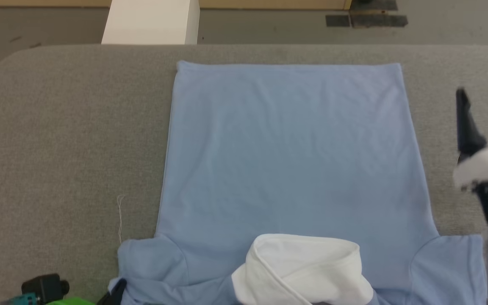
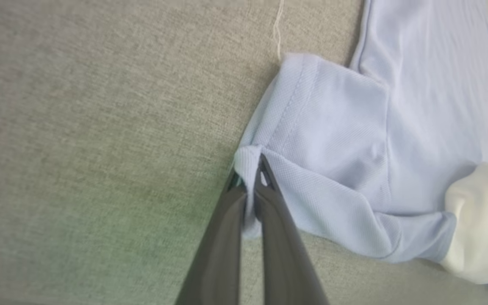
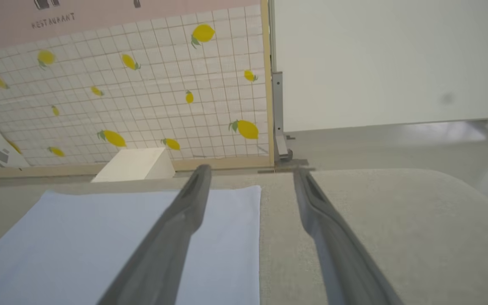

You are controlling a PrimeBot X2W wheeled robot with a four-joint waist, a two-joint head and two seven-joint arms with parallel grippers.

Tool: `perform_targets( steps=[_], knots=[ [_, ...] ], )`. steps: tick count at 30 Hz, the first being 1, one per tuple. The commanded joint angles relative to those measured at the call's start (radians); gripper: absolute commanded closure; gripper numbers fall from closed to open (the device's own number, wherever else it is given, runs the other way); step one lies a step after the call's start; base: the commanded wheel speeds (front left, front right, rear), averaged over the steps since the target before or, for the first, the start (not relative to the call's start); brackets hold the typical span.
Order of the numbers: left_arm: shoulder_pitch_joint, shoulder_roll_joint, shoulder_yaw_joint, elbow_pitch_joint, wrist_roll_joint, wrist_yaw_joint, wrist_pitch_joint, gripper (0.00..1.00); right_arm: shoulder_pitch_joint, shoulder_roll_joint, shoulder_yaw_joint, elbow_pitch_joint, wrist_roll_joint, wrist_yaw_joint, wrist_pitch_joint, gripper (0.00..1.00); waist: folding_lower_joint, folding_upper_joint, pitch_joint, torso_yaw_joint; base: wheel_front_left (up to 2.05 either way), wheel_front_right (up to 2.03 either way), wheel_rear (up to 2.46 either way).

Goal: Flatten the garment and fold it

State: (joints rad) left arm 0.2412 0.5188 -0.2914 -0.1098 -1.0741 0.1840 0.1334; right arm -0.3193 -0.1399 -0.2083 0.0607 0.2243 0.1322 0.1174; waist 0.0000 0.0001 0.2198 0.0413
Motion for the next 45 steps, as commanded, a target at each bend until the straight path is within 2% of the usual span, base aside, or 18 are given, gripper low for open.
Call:
perform_targets(
  steps=[1,7,13,20,28,29,30,31,32,35,38,40,43,45],
  knots=[
    [-0.033,-0.005,-0.001,0.001,0.017,-0.01,-0.006,1.0,-0.069,-0.016,0.004,0.045,0.012,-0.002,-0.008,0.0,0.0,-0.0001,0.061,0.031,0.0,0.0,0.0],
    [-0.112,-0.016,-0.02,0.002,0.041,-0.027,-0.007,1.0,-0.335,-0.111,0.024,0.267,-0.003,-0.002,0.076,0.0,0.0,-0.0001,0.172,0.087,0.0,0.0,0.0],
    [-0.184,-0.041,-0.047,0.006,0.067,-0.047,-0.019,1.0,-0.547,-0.189,0.045,0.43,-0.053,-0.002,0.302,0.0,0.0,-0.0001,0.288,0.156,0.0,0.0,0.0],
    [-0.228,-0.074,-0.071,0.031,0.078,-0.068,-0.036,1.0,-0.664,-0.227,0.028,0.488,-0.095,-0.002,0.561,0.0,0.0,-0.0001,0.368,0.204,0.0,0.0,0.0],
    [-0.265,-0.093,-0.085,0.058,0.084,-0.093,-0.05,1.0,-0.701,-0.228,-0.031,0.441,-0.181,-0.002,0.809,0.0,0.0,-0.0001,0.425,0.229,0.0,0.0,0.0],
    [-0.267,-0.094,-0.085,0.06,0.084,-0.094,-0.051,1.0,-0.699,-0.223,-0.042,0.431,-0.189,-0.002,0.84,0.05,0.0,-0.0001,0.427,0.23,0.0,0.0,0.0],
    [-0.269,-0.095,-0.086,0.062,0.084,-0.095,-0.052,1.0,-0.697,-0.217,-0.051,0.422,-0.195,-0.002,0.863,0.56,0.0,-0.0001,0.429,0.23,0.0,0.0,0.0],
    [-0.27,-0.096,-0.087,0.063,0.084,-0.096,-0.053,1.0,-0.692,-0.212,-0.059,0.409,-0.204,-0.002,0.891,0.82,0.0,-0.0001,0.43,0.23,0.0,0.0,0.0],
    [-0.27,-0.096,-0.087,0.065,0.084,-0.096,-0.053,1.0,-0.686,-0.209,-0.065,0.398,-0.211,-0.002,0.915,1.0,0.0,-0.0001,0.429,0.229,0.0,0.0,0.0],
    [-0.272,-0.099,-0.089,0.07,0.084,-0.096,-0.054,1.0,-0.657,-0.208,-0.068,0.346,-0.227,-0.002,0.964,1.0,0.0,-0.0001,0.422,0.229,0.0,0.0,0.0],
    [-0.274,-0.1,-0.091,0.074,0.085,-0.096,-0.055,1.0,-0.621,-0.227,-0.027,0.283,-0.201,-0.002,0.896,1.0,0.0,-0.0001,0.404,0.226,0.0,0.0,0.0],
    [-0.271,-0.099,-0.092,0.078,0.088,-0.092,-0.057,1.0,-0.583,-0.255,0.024,0.252,-0.171,-0.002,0.817,1.0,0.0,-0.0001,0.381,0.218,0.0,0.0,0.0],
    [-0.26,-0.096,-0.089,0.077,0.087,-0.088,-0.06,1.0,-0.504,-0.309,0.091,0.208,-0.142,-0.002,0.639,1.0,0.0,-0.0001,0.33,0.202,0.0,0.0,0.0],
    [-0.248,-0.089,-0.085,0.074,0.088,-0.08,-0.061,1.0,-0.447,-0.332,0.092,0.185,-0.151,-0.002,0.514,1.0,0.0,-0.0001,0.294,0.189,0.0,0.0,0.0]
  ],
)
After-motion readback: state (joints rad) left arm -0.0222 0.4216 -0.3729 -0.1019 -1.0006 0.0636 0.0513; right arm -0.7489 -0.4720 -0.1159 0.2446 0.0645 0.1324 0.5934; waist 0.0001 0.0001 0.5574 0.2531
